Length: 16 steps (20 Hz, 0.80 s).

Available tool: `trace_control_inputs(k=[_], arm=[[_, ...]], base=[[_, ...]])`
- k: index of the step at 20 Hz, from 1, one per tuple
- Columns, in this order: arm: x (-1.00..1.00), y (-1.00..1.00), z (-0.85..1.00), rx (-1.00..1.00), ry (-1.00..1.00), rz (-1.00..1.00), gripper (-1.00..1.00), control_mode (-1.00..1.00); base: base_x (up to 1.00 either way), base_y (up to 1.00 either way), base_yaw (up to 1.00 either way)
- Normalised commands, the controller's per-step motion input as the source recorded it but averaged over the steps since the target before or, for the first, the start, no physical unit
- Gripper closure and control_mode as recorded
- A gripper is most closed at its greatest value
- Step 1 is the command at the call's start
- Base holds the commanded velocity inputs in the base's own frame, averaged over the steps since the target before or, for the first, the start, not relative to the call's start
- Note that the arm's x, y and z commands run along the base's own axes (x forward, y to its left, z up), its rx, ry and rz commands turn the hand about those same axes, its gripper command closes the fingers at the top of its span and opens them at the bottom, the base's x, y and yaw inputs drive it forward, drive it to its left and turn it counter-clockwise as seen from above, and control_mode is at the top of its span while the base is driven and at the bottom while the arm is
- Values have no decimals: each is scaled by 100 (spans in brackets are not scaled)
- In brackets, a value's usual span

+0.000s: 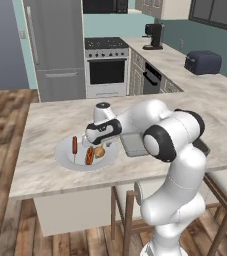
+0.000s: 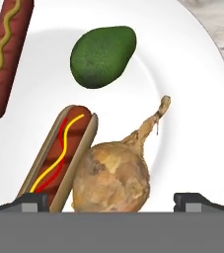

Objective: Place one cooked food and one vegetable from the large plate to each tupperware container.

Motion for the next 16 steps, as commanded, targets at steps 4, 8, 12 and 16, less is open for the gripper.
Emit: trace_control_inputs(k=[4,8,12,16], arm=[[0,0,-15,0,3,0,-100,-100],[0,0,-12,0,0,0,-100,-100],[0,0,-14,0,1,0,-100,-100],[0,0,-12,0,0,0,-100,-100]], base=[[0,0,0],[0,0,0],[0,0,0],[0,0,0]])
